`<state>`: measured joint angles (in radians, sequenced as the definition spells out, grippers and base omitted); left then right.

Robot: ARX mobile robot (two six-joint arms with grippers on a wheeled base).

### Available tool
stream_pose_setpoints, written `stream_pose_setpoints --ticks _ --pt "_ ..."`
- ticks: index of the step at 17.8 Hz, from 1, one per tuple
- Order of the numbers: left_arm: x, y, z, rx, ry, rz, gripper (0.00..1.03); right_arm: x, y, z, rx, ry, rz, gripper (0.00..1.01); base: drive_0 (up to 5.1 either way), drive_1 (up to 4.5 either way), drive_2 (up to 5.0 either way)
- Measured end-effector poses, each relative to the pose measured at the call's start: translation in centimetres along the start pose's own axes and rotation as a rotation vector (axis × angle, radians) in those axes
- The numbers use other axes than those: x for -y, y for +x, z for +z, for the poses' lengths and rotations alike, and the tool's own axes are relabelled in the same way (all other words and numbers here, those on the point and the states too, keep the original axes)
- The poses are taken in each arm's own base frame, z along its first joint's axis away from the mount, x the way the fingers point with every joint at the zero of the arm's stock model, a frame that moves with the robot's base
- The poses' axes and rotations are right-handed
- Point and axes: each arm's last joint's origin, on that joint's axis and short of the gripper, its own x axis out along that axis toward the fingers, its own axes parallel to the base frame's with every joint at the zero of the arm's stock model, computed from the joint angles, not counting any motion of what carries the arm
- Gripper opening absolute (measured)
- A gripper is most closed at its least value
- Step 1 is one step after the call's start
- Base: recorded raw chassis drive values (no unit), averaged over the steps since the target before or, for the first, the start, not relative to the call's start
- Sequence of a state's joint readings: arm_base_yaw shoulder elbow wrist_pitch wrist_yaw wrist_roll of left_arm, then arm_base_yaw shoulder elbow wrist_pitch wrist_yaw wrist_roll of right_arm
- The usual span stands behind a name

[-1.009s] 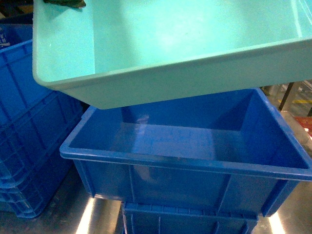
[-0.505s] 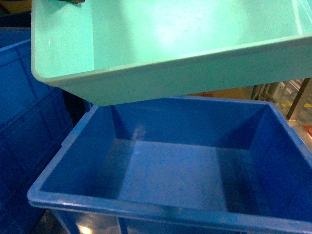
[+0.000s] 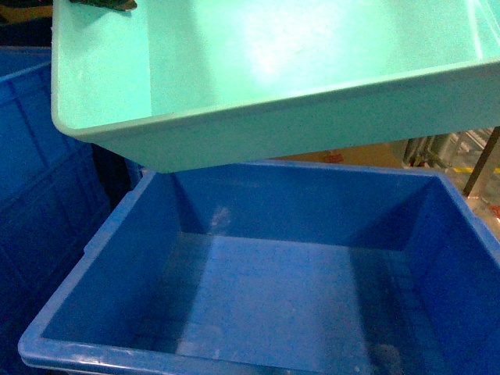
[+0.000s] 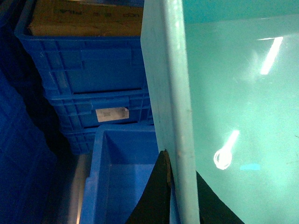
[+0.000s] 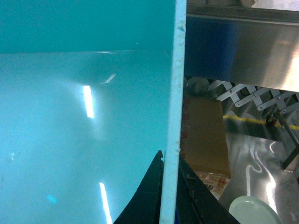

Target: Stack blue boxes stably on right

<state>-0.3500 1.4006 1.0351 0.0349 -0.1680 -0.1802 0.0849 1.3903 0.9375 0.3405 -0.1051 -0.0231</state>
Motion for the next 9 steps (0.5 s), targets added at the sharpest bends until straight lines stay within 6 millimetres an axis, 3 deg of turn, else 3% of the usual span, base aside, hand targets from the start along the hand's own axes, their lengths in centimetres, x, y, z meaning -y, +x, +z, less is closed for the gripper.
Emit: stream_pose_setpoints --ticks 3,9 --pt "-0.6 0.2 -0.4 -0.060 0.009 0.001 0.02 -0.2 0.0 -0.7 -0.053 0.010 0.007 0.07 0.0 0.00 0.0" --pt "-1.4 2.7 -3.3 -0.239 0.087 -0.038 0.02 -1.9 -1.4 -5.4 -0.318 0.112 -0.023 0.07 0.0 0.00 0.0"
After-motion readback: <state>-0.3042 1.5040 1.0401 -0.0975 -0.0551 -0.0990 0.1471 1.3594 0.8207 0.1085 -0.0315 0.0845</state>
